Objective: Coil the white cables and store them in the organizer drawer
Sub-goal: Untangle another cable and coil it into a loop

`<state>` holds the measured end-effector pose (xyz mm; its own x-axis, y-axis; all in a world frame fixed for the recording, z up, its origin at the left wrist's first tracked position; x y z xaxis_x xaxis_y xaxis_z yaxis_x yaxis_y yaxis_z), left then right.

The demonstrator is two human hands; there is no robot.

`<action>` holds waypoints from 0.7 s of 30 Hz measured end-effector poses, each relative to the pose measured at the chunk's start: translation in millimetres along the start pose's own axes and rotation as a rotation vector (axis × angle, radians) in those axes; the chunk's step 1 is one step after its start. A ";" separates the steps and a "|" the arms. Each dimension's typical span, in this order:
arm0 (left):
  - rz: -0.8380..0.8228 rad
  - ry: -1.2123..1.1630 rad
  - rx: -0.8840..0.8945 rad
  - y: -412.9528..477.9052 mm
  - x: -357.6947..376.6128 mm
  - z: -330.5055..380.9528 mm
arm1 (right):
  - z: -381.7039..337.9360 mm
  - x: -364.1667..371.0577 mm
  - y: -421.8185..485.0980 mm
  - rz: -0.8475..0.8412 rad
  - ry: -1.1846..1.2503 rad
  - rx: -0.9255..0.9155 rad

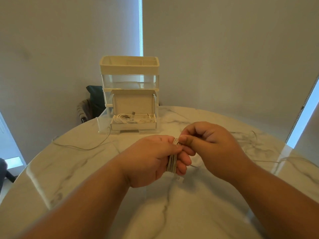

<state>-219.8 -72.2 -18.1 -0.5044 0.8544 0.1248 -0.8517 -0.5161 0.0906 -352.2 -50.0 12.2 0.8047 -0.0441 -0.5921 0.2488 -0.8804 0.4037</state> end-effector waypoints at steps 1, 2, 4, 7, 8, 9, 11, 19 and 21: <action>-0.001 -0.017 0.013 0.0 -0.6 1.5 | 0.4 0.4 -0.3 -0.013 0.099 0.008; 0.014 -0.040 0.025 0.1 -2.9 2.9 | 0.8 0.3 -0.7 -0.021 0.179 0.014; 0.050 -0.097 0.059 -0.5 -9.5 6.3 | 4.7 1.7 -0.6 -0.044 0.303 0.034; 0.056 -0.165 0.100 -2.4 -14.4 9.8 | 10.9 7.4 0.0 -0.049 0.575 0.121; 0.051 -0.176 0.102 -2.6 -14.7 9.3 | 11.9 9.9 -0.3 -0.045 0.664 0.154; 0.043 -0.179 0.103 -2.3 -14.3 8.9 | 11.0 12.5 -0.6 -0.054 0.730 0.177; 0.025 -0.192 0.109 -1.3 -14.7 7.8 | 9.8 16.7 -0.6 -0.106 0.821 0.208; -0.070 -0.307 0.112 -0.8 -12.6 5.6 | 10.9 31.1 -4.6 -0.371 0.908 0.308; -0.142 -0.384 0.124 -0.2 -11.0 4.8 | 11.7 33.1 -4.0 -0.382 0.871 0.293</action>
<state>-213.4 -81.9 -14.8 -0.2740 0.8452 0.4588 -0.8736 -0.4183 0.2487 -332.9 -53.4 -17.2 0.8423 0.5255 0.1201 0.5255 -0.8501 0.0347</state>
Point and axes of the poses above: each hand's wrist, its own y-axis towards the middle knuckle, its own x-axis out of the palm, z = x × y, the point moved 5 cm from there along y, towards the middle knuckle, and after that the axes turned 12 degrees about -z, right-handed, at the moved point
